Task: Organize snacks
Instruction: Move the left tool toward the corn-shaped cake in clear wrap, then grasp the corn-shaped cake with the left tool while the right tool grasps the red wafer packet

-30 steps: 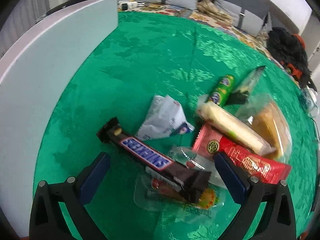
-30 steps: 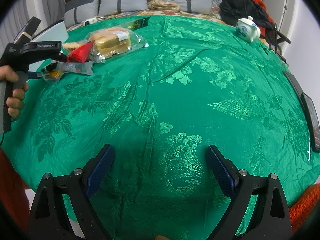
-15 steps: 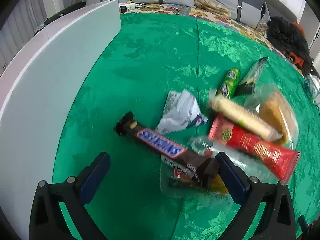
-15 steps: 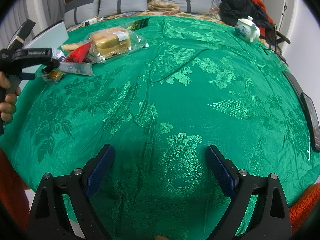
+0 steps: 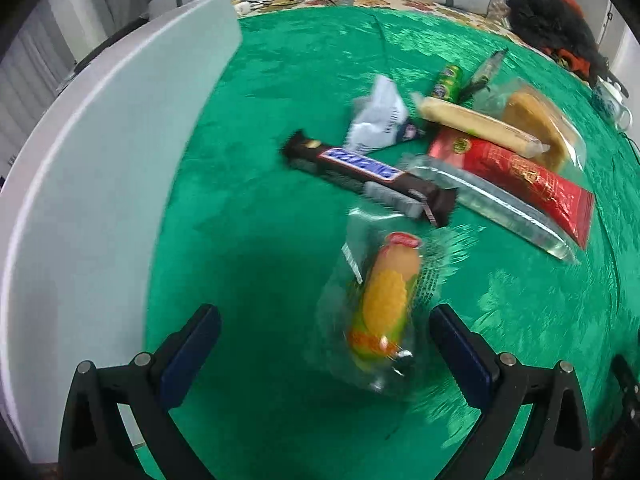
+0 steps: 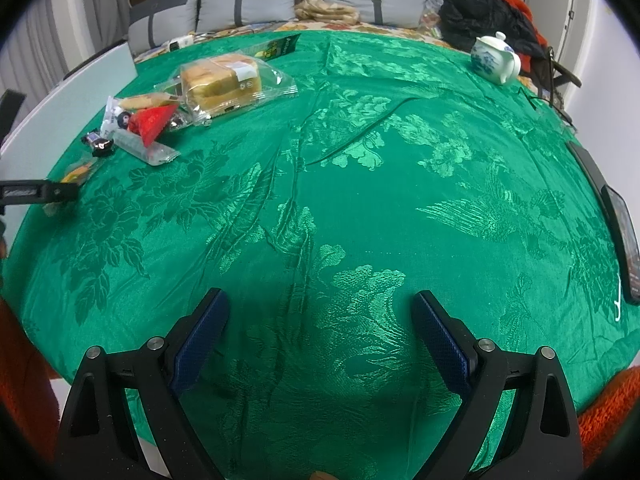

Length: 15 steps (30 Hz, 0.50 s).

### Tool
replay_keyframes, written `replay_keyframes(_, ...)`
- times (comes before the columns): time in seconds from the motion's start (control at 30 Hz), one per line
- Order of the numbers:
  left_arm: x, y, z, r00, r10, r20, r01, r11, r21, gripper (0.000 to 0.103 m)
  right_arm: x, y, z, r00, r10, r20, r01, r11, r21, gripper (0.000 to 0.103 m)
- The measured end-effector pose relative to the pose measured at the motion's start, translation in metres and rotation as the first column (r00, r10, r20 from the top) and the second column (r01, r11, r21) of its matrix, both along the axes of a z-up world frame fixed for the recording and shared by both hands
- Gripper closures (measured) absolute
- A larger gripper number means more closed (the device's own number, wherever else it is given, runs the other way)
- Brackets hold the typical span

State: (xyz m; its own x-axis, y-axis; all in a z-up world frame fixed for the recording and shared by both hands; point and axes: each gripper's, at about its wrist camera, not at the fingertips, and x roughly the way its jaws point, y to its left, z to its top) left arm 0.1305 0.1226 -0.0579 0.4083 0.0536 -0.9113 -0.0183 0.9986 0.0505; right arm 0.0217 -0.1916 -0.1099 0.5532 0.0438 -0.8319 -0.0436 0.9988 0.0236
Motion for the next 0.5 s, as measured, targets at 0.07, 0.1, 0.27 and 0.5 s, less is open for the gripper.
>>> replay_keyframes(0.07, -0.001, 0.006, 0.005, 1.000, 0.015, 0.017, -0.015, 1.000, -0.012, 0.000, 0.000, 0.000, 0.000, 1.000, 0.000, 0.001, 0.000, 1.000, 0.000, 0.008)
replay_keyframes(0.1, 0.000, 0.008, 0.007, 1.000, 0.020, 0.024, -0.019, 0.999, -0.027, 0.000, 0.000, 0.000, 0.000, 1.000, 0.000, 0.001, 0.000, 1.000, 0.000, 0.008)
replay_keyframes(0.27, 0.009, -0.001, 0.018, 0.998, -0.018, 0.053, 0.023, 0.995, -0.094, 0.000, 0.000, 0.000, 0.000, 1.000, 0.000, 0.002, 0.000, 1.000, 0.000, 0.008)
replay_keyframes(0.5, 0.010, -0.020, 0.004, 0.976, -0.218, -0.013, 0.217, 0.975, -0.056, 0.001, -0.001, 0.000, 0.000, 1.000, 0.004, 0.000, -0.004, 1.000, 0.000, 0.008)
